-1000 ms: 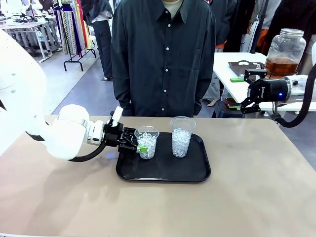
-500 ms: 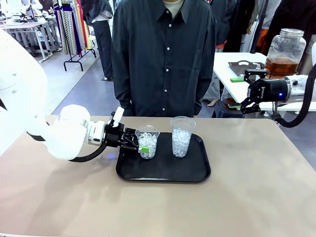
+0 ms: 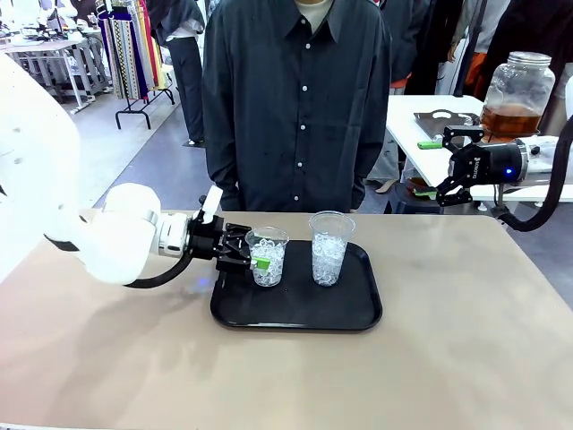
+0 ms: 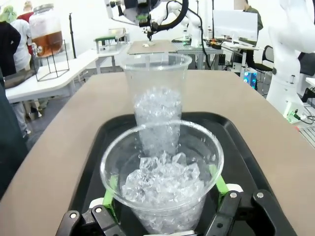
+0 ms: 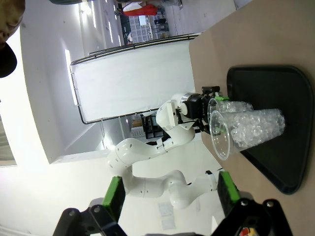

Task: Pour the drink into the iced cup.
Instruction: Pick up the iced cup indicated by the human and present it to them.

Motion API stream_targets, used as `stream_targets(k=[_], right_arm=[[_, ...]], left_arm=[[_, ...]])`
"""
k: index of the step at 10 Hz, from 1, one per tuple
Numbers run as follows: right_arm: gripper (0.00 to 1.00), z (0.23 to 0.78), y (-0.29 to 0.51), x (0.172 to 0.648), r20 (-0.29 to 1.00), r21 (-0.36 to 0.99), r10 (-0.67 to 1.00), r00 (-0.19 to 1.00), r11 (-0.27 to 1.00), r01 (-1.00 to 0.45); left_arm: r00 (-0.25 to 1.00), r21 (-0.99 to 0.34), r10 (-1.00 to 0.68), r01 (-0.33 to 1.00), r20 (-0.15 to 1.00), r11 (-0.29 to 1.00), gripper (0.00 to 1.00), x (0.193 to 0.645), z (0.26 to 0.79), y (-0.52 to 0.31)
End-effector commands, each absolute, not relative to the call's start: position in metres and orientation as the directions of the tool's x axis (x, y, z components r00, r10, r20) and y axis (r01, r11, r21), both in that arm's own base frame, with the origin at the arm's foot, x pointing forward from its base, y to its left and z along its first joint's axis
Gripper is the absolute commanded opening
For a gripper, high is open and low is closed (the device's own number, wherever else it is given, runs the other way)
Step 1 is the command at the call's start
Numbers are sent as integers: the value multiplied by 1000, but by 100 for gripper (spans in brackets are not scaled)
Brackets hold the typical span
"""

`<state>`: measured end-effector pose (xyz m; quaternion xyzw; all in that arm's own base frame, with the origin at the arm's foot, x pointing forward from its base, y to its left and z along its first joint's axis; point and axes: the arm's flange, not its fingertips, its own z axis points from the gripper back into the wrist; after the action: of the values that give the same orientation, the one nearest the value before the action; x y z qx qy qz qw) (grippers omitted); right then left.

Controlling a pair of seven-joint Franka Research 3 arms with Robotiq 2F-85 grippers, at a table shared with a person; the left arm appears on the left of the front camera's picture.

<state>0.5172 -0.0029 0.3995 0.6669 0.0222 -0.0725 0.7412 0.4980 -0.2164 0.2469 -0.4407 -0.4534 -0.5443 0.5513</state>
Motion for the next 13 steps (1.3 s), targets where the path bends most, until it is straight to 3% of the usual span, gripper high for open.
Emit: stream_targets(k=[1,9,13], right_arm=[[100,400,-3,517,-129,986,-77,989,98,136],[100,400,-3,517,-129,986,-77,989,98,136],[100,400,-3,517,-129,986,-77,989,98,136]], left_arm=[[-47,55,-154,997,987,45,88,489,260,-214],[-173,190,-131,973,976,130,88,544,387,-209],[-133,151,-115,976,984,159,88,585,437,-210]])
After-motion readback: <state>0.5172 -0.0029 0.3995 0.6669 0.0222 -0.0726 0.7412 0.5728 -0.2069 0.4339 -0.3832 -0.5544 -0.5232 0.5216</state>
